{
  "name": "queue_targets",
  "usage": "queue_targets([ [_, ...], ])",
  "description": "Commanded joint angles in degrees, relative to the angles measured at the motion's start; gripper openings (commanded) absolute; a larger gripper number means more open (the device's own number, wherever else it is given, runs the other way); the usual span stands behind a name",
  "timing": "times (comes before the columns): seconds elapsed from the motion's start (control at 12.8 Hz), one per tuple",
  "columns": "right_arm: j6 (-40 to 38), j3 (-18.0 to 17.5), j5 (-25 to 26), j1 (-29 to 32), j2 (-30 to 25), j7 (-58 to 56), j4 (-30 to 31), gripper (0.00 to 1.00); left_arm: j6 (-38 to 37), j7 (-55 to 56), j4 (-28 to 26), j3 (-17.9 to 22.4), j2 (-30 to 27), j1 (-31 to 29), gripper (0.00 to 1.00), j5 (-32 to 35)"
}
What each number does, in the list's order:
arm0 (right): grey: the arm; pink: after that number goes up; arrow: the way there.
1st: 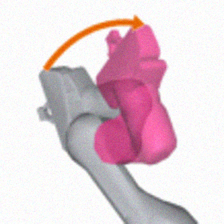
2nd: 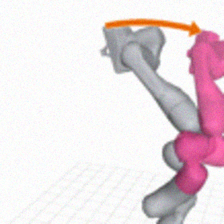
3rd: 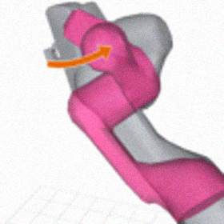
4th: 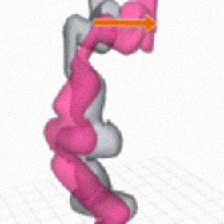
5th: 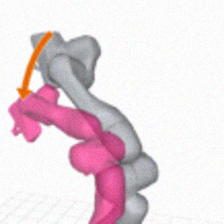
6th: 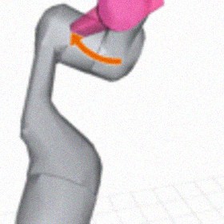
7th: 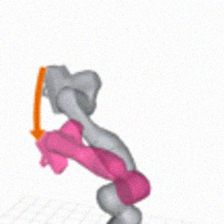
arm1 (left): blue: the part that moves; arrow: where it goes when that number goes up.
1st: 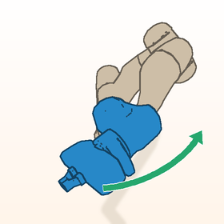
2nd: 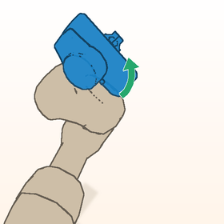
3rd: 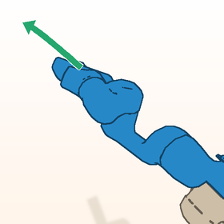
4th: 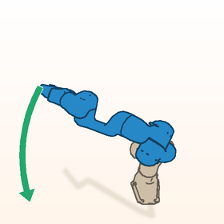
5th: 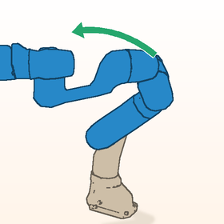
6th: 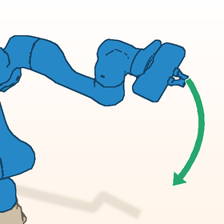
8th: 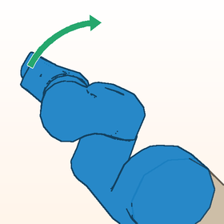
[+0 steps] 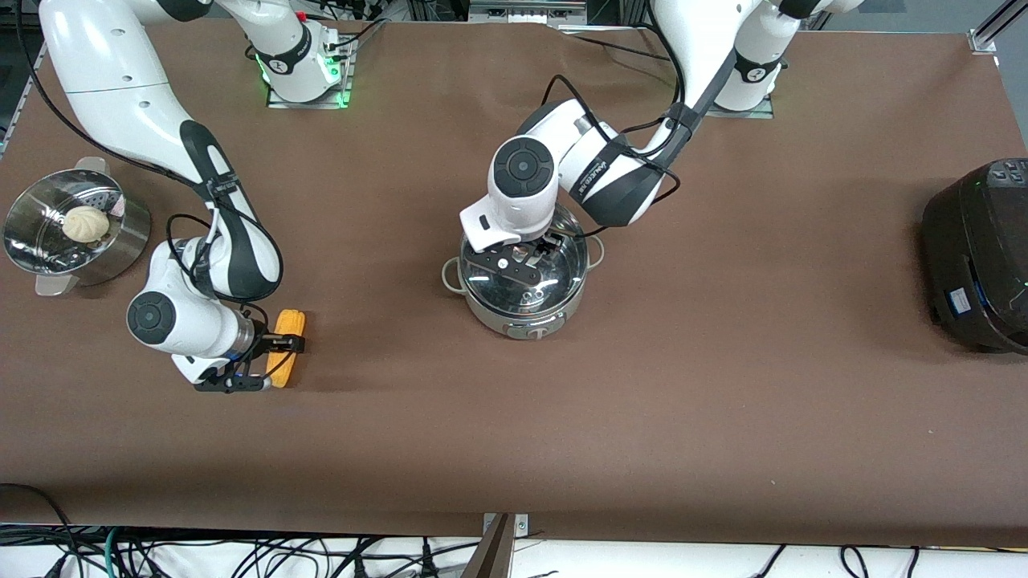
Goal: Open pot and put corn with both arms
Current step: 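Grasp the corn with the right gripper while the left gripper lifts the lid, then lower the corn into the pot while the left gripper sets the lid down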
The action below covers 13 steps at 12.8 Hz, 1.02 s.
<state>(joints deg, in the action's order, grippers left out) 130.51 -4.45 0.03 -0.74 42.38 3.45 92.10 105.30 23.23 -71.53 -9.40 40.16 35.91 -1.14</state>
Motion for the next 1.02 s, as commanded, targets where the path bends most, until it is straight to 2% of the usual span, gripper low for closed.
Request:
queue_targets([
  [0.0, 0.7, -0.2, -1.0, -0.1, -0.5, 0.1, 0.9, 0.0, -0.6, -0.7, 1.5, 0.3, -0.6, 0.3, 0.0, -0.3],
  [0.24, -2.2, -0.4, -1.0, -0.3, -3.0, -0.5, 0.4, 0.0, -8.2, -0.7, 2.9, 1.5, -4.6, -1.1, 0.0, -0.6],
  [0.39, -11.2, -2.2, -1.3, -0.3, -9.7, -0.2, 0.2, 0.0, -18.1, -0.9, 5.3, 1.8, -8.2, -5.1, 0.0, -0.5],
  [0.47, -15.1, -3.8, -2.0, -0.3, -13.2, 1.5, -0.2, 0.0, -21.7, -1.2, 5.4, 1.8, -10.6, -7.5, 0.05, -0.4],
  [0.63, -22.3, -10.6, -3.0, -0.3, -16.7, 12.6, -3.7, 0.0, -27.6, -3.6, 4.3, 1.7, -14.7, -13.0, 0.01, -0.1],
  [0.78, -25.5, -19.2, -2.0, -1.7, -16.5, 25.1, -9.0, 0.0, -30.0, -15.0, 2.3, 1.8, -14.9, -20.6, 0.03, 1.7],
  [0.86, -25.0, -20.4, -1.3, -4.8, -16.1, 29.3, -10.3, 0.0, -28.7, -17.5, 0.5, 1.8, -14.3, -23.3, 0.08, 3.0],
  [0.94, -24.3, -20.4, -1.1, -8.7, -15.2, 31.5, -11.8, 0.0, -24.3, -18.6, -2.5, 1.8, -13.5, -25.8, 0.09, 3.2],
])
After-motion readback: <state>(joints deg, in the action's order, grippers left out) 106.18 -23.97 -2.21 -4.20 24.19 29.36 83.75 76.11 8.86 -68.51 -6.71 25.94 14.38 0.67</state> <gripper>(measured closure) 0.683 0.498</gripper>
